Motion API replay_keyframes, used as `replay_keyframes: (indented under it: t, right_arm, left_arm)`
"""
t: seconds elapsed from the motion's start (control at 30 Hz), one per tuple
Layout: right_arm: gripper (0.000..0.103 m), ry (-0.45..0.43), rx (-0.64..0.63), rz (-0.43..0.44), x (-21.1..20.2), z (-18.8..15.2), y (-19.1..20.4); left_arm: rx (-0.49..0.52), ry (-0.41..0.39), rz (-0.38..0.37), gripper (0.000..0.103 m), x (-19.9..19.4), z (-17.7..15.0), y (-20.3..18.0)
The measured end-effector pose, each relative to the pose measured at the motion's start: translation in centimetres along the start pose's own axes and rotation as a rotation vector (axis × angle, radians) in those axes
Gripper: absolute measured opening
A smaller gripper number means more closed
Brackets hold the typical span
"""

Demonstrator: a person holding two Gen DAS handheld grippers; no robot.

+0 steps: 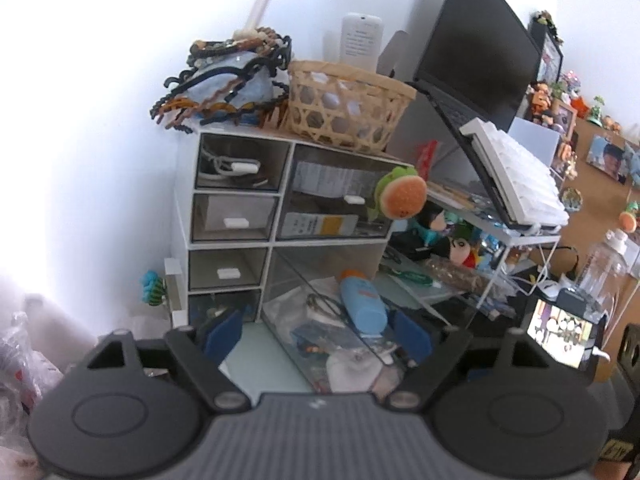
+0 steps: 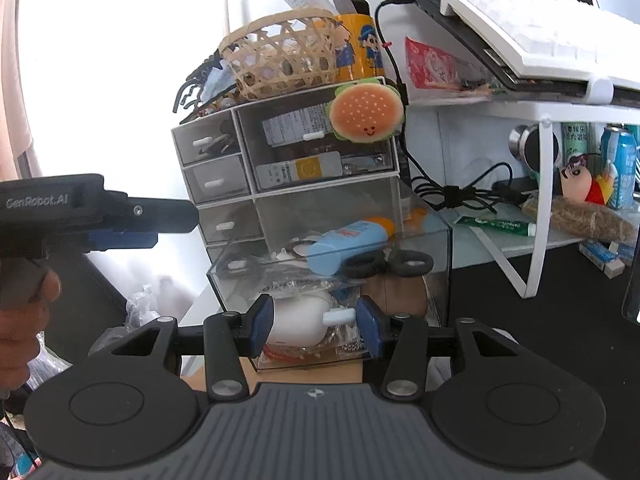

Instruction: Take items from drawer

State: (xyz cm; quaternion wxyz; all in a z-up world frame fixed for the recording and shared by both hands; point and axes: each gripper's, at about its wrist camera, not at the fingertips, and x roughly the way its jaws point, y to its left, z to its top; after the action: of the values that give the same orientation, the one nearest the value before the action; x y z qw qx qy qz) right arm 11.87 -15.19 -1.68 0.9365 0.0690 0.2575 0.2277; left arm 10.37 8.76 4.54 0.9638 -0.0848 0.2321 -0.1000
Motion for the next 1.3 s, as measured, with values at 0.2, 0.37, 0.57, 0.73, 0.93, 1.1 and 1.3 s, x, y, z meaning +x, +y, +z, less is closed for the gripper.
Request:
replay_keyframes:
  t: [0.2,0.37,0.57,0.73,0.93,1.1,1.3]
  right_arm:
    - [0.042,0.003,-0.016,0.014,-0.1,0.3,0.3]
    - [0.042,-0.001,-0.033,-0.037,-0.1,0.5,0.1]
    - [0.042,0.007,-0.048,-0.040,0.1,0.5,0.2]
    - [0.042,0.015,-0.056,-0.035,0.6,0.4,0.5]
    - [0.042,0.020,-0.060,-0.042,1.0,0.5,0.7]
    - [0.042,0.040,-0.092,-0.057,1.5,0.9,1.1]
    - [0.042,0.080,-0.091,-0.055,1.8,1.6,1.0]
  left_arm:
    - [0.004,-0.032,0.007,0.091,1.0,-1.3,-0.2]
    - [0.019,-0.011,-0.017,0.093,1.4,-2.3,0.1]
    - [0.007,-0.004,-0.032,0.096,1.8,-3.3,0.7]
    - [0.008,-0.005,-0.028,0.096,2.2,-5.0,1.0]
    - [-0.009,-0.017,-0.034,0.096,2.8,-6.1,1.6]
    - [-0.019,-0.006,-0.064,0.097,2.7,-6.9,2.0]
    - [-0.016,0.009,-0.075,0.098,2.3,-8.0,2.1]
